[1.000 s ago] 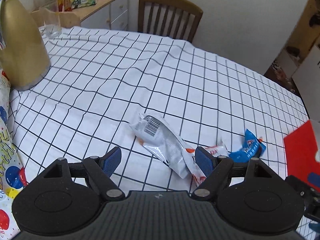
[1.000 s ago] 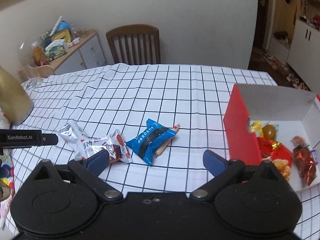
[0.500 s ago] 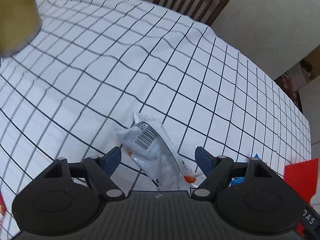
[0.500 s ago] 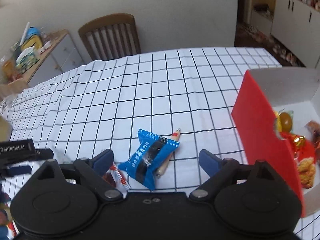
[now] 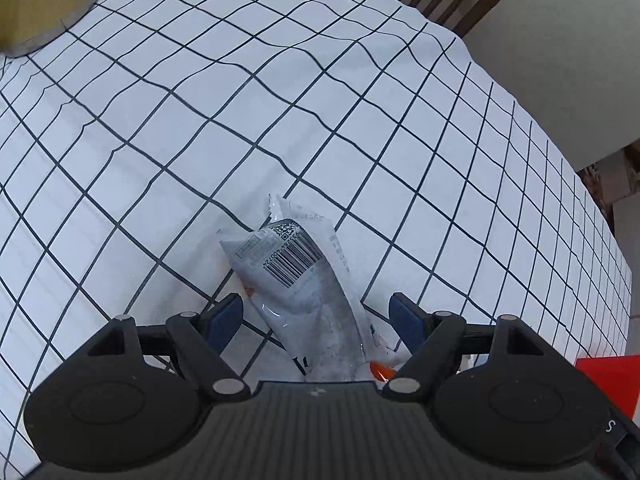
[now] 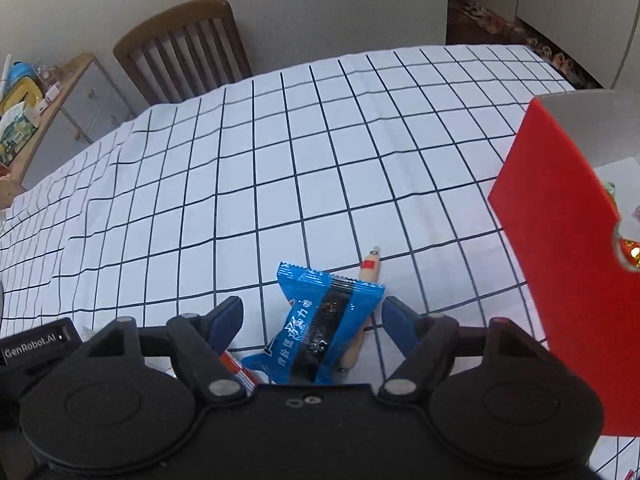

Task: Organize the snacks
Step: 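Grasp the blue black-banded packet with the right gripper while the left grasps the clear wrapper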

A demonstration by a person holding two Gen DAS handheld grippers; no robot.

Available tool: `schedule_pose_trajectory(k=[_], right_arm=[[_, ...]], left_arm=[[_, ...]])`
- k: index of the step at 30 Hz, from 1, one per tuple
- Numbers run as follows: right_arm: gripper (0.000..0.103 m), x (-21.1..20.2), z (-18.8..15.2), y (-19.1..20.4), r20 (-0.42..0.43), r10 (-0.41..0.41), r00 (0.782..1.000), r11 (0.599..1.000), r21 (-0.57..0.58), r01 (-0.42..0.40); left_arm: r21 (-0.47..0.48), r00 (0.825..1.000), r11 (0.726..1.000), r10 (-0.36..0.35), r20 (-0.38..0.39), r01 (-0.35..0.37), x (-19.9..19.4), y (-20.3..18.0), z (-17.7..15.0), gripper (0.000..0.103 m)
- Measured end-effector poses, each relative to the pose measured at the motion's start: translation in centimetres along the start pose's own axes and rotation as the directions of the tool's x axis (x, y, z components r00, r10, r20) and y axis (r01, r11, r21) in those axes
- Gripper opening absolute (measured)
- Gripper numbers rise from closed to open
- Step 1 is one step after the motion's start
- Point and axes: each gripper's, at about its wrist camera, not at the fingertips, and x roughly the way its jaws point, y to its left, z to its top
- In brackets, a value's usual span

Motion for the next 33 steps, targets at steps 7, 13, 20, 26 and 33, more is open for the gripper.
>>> schedule_pose_trajectory(k=[7,13,20,26,33], right_arm=[[0.071,1.4,-0.2,0.1,-0.053,-0.013,0.999,0.999,0.040,0.015],[0.060,1.5,-0.4,0.5,-0.056,-0.030,0.998,0.999,0.016,0.031],[0.040,1.3,-0.6,0.9,-0.050,-0.024,0.998,0.999,-0.027,0.023],[0.033,0.2,-0.9,0.3,-0.026,0.013,1.000,0.999,-0.044,-0.014],[0.032,-2.1,-1.5,-0.3,0.008,0.048,0.999,0.995,-0.087,-0.047]], left_arm=[[-0.023,1.000,1.000,-0.001,0.015,0.001,0.0,0.6,-0.1,0.066],[-0.028,1.000,1.000,-0.003,0.026,0.004,-0.4,1.0,-0.4,0.057],[-0.002,0.998,0.999,-0.052,0.035,0.052,-1.2,1.0,-0.6,0.022],[0.029,0.995,0.997,-0.075,0.064,0.073,-2.0,1.8,-1.1,0.018],[0.033,0.991,0.995,-0.093,0.093,0.090,-3.5,3.2,-2.2,0.011]])
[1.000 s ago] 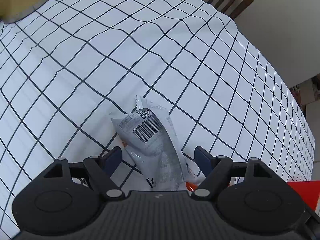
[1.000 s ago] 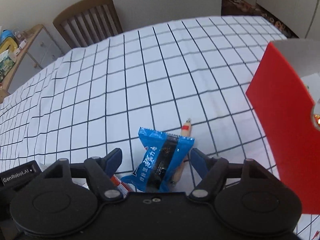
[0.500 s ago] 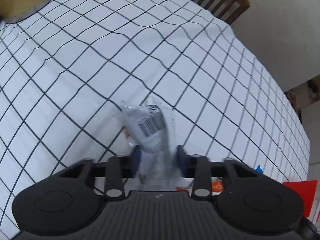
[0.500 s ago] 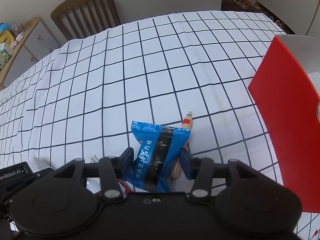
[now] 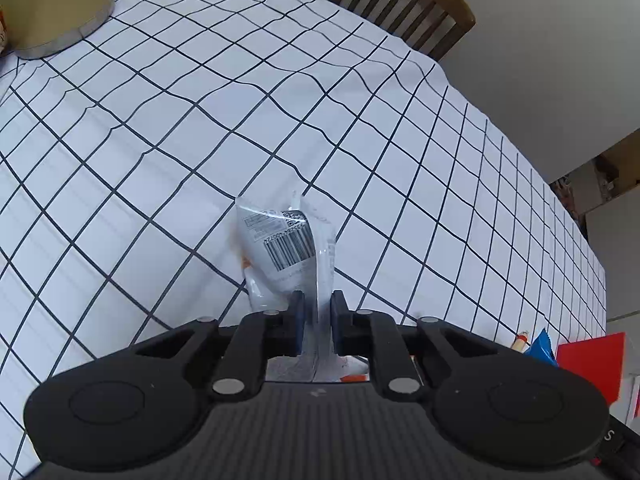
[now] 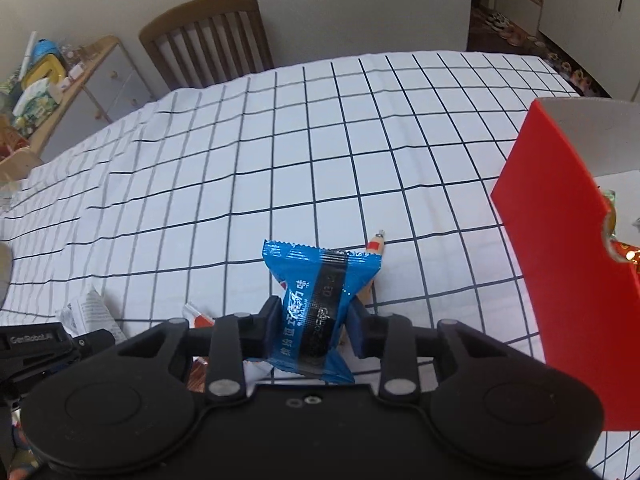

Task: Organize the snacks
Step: 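Grasp the blue black-banded packet with the right gripper while the left grasps the clear wrapper, then lift the blue packet and clear wrapper and carry them toward the shoebox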

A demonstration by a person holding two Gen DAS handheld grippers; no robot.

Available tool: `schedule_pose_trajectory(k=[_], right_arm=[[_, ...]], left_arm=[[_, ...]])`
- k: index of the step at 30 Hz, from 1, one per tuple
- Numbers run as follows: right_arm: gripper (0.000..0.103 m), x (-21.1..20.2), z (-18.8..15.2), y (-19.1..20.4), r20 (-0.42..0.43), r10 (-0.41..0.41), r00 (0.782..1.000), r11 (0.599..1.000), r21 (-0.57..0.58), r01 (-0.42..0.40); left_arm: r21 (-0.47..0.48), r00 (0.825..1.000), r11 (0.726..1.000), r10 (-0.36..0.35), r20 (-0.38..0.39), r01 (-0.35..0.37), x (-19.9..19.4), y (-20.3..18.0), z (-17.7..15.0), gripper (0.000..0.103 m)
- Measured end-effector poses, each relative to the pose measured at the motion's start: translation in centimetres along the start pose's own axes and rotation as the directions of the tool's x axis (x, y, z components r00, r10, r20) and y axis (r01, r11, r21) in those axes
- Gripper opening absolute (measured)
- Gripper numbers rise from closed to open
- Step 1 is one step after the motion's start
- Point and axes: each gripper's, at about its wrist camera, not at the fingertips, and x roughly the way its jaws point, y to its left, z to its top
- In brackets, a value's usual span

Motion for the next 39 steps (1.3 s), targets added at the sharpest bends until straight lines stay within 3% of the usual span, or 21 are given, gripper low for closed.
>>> schedule_pose_trajectory(k=[14,22,25,28,30,32,39], right_arm=[[0.031,-6.8,-2.6,-3.0,0.056,0.096,0.994,0.994,-0.056,-0.093],[0.031,-9.8,-4.0,-5.1,0.068,0.133,0.989,0.988,-0.086,-0.127],[0.031,-10.9,-4.3,-5.5,0.086,0.143,0.986,0.987,-0.092,-0.135],[0.031,-11.7,-4.6,-5.9,0.094,0.154,0.984,0.985,-0.094,-0.145],[0.031,-12.1,-4.8,-6.2,0.099,0.161,0.982,0.984,-0.092,-0.152],[0.031,-12.5,-5.0,-6.7,0.104,0.163,0.981,0.984,-0.084,-0.155],[0.032,-13.6,-5.7,-8.4,0.118,0.144,0.982,0.989,-0.062,-0.137]], left_arm=[[0.095,0.999,0.995,-0.002,0.054,-0.003,-4.2,-0.9,-3.2,0.005],[0.084,0.998,0.996,0.038,0.055,-0.043,-3.9,-1.3,-1.7,0.007],[0.097,0.997,0.994,0.050,0.059,-0.055,-3.5,-1.6,-1.3,0.014],[0.101,0.995,0.992,0.075,0.063,-0.081,-2.7,-1.9,-1.1,0.032],[0.108,0.993,0.989,0.099,0.065,-0.105,-2.1,-2.1,-0.9,0.056],[0.098,0.992,0.988,0.112,0.057,-0.117,-1.3,-2.1,-0.8,0.066],[0.126,0.984,0.976,0.175,0.028,-0.177,1.8,-2.5,-1.0,0.065]])
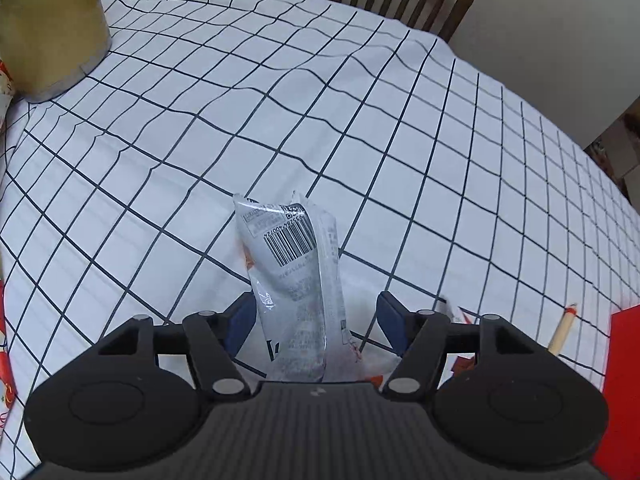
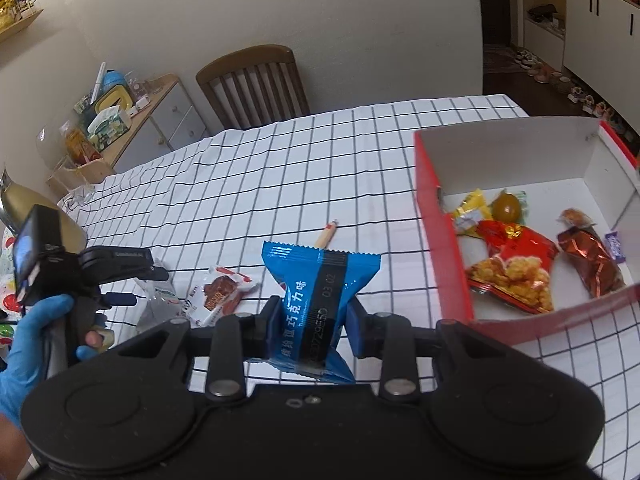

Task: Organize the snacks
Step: 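Lift the blue packet and clear wrapper and carry them toward the shoebox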

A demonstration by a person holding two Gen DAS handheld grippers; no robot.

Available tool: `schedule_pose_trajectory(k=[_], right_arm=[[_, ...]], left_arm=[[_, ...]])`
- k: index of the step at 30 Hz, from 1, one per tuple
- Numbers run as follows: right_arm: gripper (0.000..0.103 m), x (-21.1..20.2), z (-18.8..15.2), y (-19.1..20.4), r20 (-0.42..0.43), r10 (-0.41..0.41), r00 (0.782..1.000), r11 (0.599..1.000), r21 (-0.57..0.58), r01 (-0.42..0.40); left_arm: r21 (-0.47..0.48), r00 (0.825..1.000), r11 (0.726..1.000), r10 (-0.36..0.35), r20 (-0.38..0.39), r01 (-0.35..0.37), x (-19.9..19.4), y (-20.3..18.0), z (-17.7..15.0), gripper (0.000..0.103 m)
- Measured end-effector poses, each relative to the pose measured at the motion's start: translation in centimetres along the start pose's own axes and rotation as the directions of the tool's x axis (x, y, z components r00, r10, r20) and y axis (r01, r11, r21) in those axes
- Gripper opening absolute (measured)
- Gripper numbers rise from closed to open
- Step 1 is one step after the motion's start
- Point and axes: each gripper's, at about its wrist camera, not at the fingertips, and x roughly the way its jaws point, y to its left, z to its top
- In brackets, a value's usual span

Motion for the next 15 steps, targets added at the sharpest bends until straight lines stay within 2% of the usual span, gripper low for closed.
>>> schedule_pose_trajectory(k=[2,7,15], right_arm=[[0.032,-0.3,-0.3,-0.5,-0.001,-0.009,1.000,1.000,0.007,0.009],[0.032,-0.7,-0.9,-1.5,-0.006,-0.031,0.999,0.999,0.025,0.031],[0.032,-1.2,-1.4,-2.4,-0.010,-0.042,0.999,0.998,0.038,0.042]], left_arm=[[0.008,1.000,1.000,0.020,0.004,-0.020,0.4,-0.3,0.0,0.064],[0.062,0.997,0.996,0.069,0.019,-0.070,0.8,-1.1,-0.1,0.043],[0.072,0.998,0.996,0.055,0.044,-0.058,0.2,-1.0,-0.2,0.026]])
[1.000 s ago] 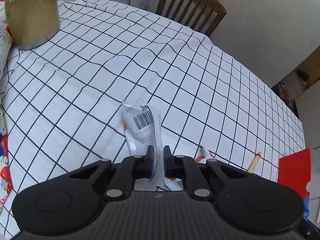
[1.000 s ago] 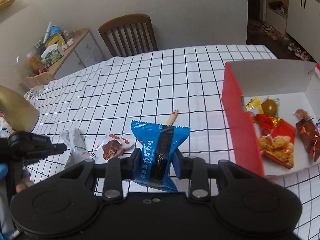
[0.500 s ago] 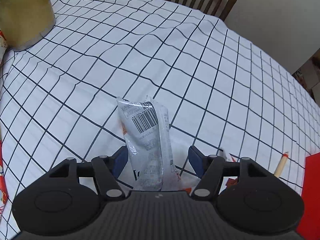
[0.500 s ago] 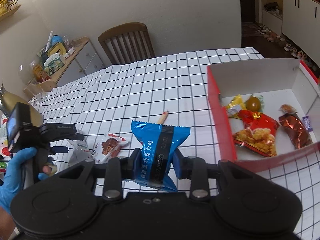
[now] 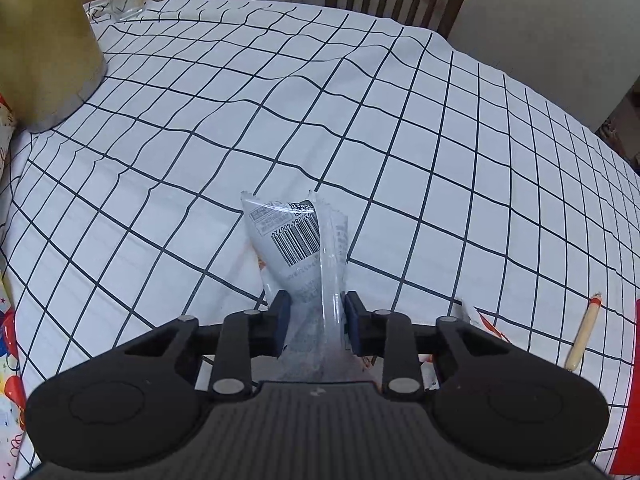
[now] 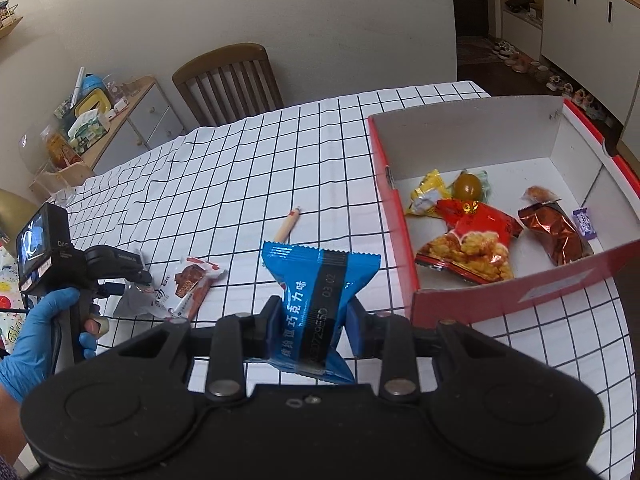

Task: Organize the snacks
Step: 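Lift the blue packet and clear wrapper and carry them toward the shoebox, then carry the blue packet with the right gripper while the left brings the clear wrapper over the box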

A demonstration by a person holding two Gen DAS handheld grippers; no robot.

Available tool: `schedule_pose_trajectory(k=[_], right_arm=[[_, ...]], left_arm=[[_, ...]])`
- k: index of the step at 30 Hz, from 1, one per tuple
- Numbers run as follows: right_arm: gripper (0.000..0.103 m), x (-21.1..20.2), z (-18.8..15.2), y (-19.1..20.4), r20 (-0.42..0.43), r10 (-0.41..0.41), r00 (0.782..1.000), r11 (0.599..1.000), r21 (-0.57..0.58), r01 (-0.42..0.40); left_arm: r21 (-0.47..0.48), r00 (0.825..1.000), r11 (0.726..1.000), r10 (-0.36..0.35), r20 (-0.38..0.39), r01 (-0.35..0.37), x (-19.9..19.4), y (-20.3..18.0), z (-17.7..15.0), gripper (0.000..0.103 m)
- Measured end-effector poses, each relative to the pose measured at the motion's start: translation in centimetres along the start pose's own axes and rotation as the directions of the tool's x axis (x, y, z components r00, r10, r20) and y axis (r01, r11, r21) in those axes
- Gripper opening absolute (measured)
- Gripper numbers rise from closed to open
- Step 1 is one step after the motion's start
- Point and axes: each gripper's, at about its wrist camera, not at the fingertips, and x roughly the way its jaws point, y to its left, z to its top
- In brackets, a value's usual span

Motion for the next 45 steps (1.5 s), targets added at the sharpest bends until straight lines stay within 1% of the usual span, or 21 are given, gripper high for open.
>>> schedule_pose_trajectory(k=[1,3,5,7,11,19,24,25,29,31,33,36,38,40,44,45], right_arm=[[0.032,-0.1,0.0,0.0,0.000,-0.001,1.000,1.000,-0.001,0.001],[0.032,-0.2,-0.1,-0.2,0.001,0.000,1.000,1.000,0.001,0.000],[0.032,-0.3,-0.1,-0.4,0.003,-0.001,1.000,1.000,-0.002,0.001],[0.031,-0.5,-0.1,-0.7,0.005,-0.001,1.000,1.000,-0.004,0.001],[0.031,-0.9,0.0,-1.6,0.008,0.003,1.000,1.000,-0.007,-0.003],[0.031,-2.1,0.4,-3.4,0.025,0.026,0.999,0.999,-0.020,-0.025],[0.030,-2.7,0.8,-5.2,0.031,0.043,0.999,0.999,-0.024,-0.042],[0.030,-2.9,0.9,-5.5,0.033,0.046,0.998,0.999,-0.029,-0.045],[0.030,-3.6,1.4,-7.1,0.041,0.058,0.997,0.998,-0.040,-0.056],[0.030,-4.0,1.7,-7.9,0.047,0.063,0.997,0.997,-0.045,-0.061],[0.030,-4.3,2.0,-8.8,0.053,0.068,0.996,0.997,-0.047,-0.066],[0.030,-4.5,2.2,-10.3,0.057,0.064,0.996,0.997,-0.046,-0.062],[0.030,-4.6,2.3,-11.2,0.053,0.069,0.996,0.997,-0.036,-0.067],[0.030,-4.8,2.4,-11.8,0.052,0.074,0.996,0.997,-0.036,-0.072],[0.030,-5.3,2.5,-12.6,0.068,0.085,0.994,0.996,-0.028,-0.083],[0.030,-5.4,2.5,-12.9,0.074,0.087,0.993,0.996,-0.021,-0.086]], left_arm=[[-0.003,1.000,1.000,-0.004,0.004,0.004,-0.1,0.1,0.0,0.022],[0.007,1.000,1.000,-0.012,0.011,0.012,-0.4,0.3,-0.2,0.020],[0.016,1.000,1.000,-0.003,0.021,0.003,-0.7,0.5,-0.6,0.018],[0.010,1.000,1.000,-0.005,0.024,0.005,-1.1,1.0,-1.0,0.017],[-0.013,0.999,1.000,-0.007,0.036,0.007,-2.4,1.9,-1.8,0.016],[-0.034,0.995,0.998,-0.051,0.086,0.054,-7.3,2.3,-3.4,0.016],[-0.005,0.987,0.992,-0.121,0.109,0.122,-11.1,0.1,-4.6,0.016],[0.006,0.984,0.991,-0.136,0.115,0.136,-11.9,-0.5,-4.9,0.014],[0.073,0.971,0.981,-0.190,0.144,0.181,-14.8,-4.0,-6.1,0.014],[0.119,0.969,0.977,-0.196,0.150,0.179,-15.7,-5.9,-6.6,0.014],[0.123,0.970,0.977,-0.193,0.145,0.176,-15.9,-6.9,-6.8,0.014],[0.094,0.979,0.984,-0.162,0.125,0.151,-14.8,-6.5,-6.5,0.014],[0.050,0.989,0.991,-0.125,0.082,0.122,-13.6,-5.2,-6.5,0.014],[-0.006,0.994,0.995,-0.098,0.040,0.099,-12.6,-3.6,-6.9,0.014],[-0.054,0.997,0.996,-0.070,-0.028,0.069,-11.4,-2.2,-8.3,0.016],[-0.076,0.997,0.995,-0.069,-0.040,0.066,-11.1,-2.0,-8.4,0.020]])
